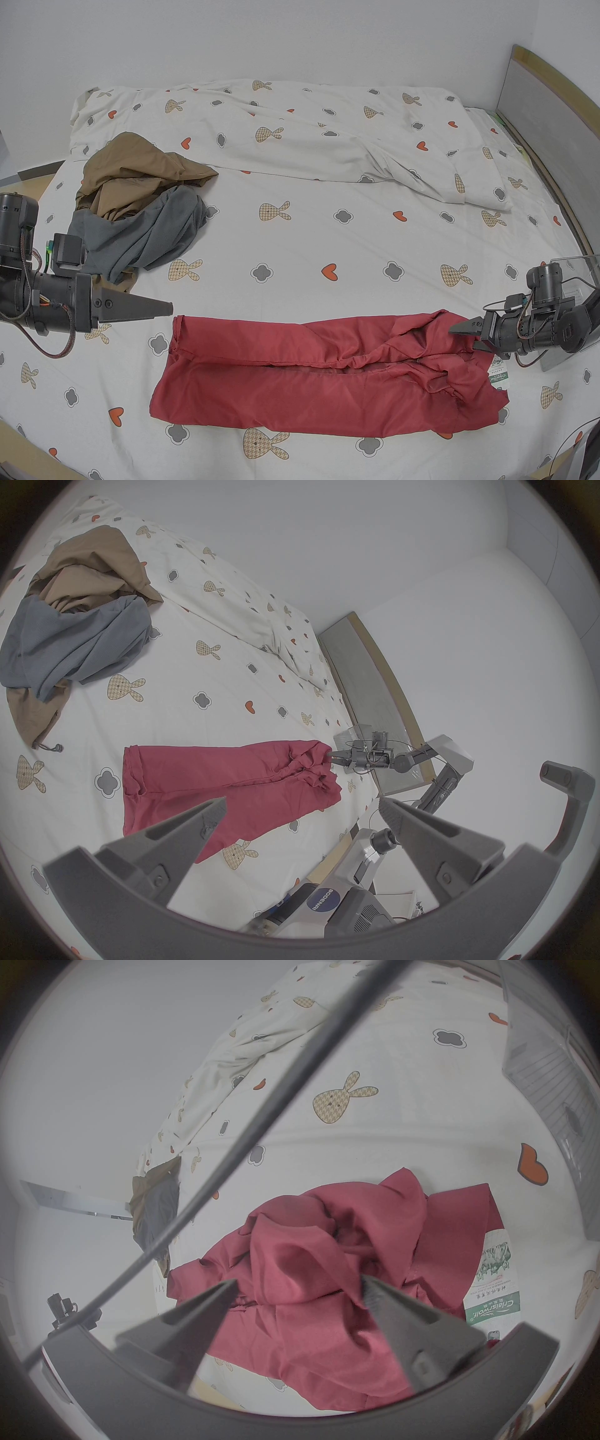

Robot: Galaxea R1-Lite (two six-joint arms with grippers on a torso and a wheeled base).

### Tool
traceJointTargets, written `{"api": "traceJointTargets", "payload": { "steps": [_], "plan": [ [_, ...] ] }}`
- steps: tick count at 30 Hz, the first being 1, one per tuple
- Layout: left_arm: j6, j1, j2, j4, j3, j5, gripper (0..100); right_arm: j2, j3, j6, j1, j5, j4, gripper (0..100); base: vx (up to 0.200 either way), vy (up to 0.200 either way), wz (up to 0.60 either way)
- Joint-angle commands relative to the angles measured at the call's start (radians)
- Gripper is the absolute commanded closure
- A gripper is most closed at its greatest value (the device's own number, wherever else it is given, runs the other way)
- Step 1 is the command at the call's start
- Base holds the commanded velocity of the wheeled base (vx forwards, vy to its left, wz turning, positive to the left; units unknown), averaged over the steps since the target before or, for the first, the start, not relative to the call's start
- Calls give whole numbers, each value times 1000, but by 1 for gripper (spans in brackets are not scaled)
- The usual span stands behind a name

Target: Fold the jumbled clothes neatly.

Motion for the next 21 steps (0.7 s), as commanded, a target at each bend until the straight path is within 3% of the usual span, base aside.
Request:
{"api": "traceJointTargets", "payload": {
  "steps": [1,10,15,18,21],
  "plan": [
    [1,0,8,0,0,0,0,21,-4,1,-4,0,-1,100,0,0,0],
    [1,-11,28,0,1,0,0,-67,31,3,-42,1,3,100,0,0,0],
    [2,-59,110,-9,1,-3,0,-100,80,-2,-62,0,3,100,0,0,0],
    [4,-71,161,-43,12,-3,0,-98,88,-3,-76,0,3,100,0,0,0],
    [7,-98,307,-163,41,-3,0,-98,102,-25,-98,1,3,100,0,0,0]
  ]
}}
